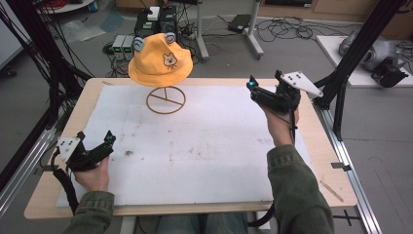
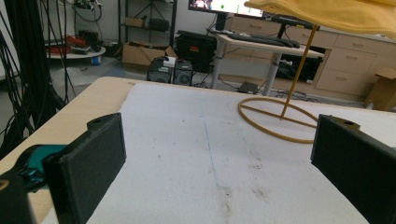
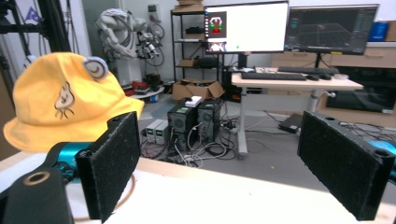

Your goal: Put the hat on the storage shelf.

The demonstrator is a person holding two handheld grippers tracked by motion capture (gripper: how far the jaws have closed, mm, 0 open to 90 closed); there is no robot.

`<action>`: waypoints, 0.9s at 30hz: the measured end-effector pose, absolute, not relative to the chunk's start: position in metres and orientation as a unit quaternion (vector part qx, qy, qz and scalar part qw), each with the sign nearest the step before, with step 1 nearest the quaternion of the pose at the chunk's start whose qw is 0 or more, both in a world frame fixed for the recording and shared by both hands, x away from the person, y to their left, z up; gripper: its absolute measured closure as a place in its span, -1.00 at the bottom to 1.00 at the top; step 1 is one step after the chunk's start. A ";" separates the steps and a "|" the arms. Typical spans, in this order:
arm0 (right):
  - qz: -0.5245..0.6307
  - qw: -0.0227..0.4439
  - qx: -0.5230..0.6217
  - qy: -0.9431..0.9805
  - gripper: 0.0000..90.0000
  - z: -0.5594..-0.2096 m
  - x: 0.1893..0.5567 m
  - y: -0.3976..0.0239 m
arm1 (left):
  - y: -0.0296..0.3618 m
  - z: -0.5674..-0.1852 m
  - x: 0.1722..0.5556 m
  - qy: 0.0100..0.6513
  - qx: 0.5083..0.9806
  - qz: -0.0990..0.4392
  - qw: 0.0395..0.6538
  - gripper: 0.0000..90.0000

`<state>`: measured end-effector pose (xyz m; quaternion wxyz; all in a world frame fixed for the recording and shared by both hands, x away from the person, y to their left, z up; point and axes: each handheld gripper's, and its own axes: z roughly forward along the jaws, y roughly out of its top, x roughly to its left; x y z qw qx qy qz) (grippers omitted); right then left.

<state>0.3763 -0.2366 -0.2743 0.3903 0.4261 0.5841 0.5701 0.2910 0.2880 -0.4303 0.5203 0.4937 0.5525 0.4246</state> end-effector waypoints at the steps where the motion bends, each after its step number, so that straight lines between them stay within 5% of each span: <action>1: 0.571 0.388 0.433 0.580 -0.71 -0.282 0.368 -0.243 | 0.287 -0.430 0.292 0.551 0.495 0.426 0.520 -0.92; 27: 0.523 0.401 0.492 0.568 -0.71 -0.406 0.308 -0.261 | 0.282 -0.437 0.295 0.553 0.505 0.434 0.500 -0.92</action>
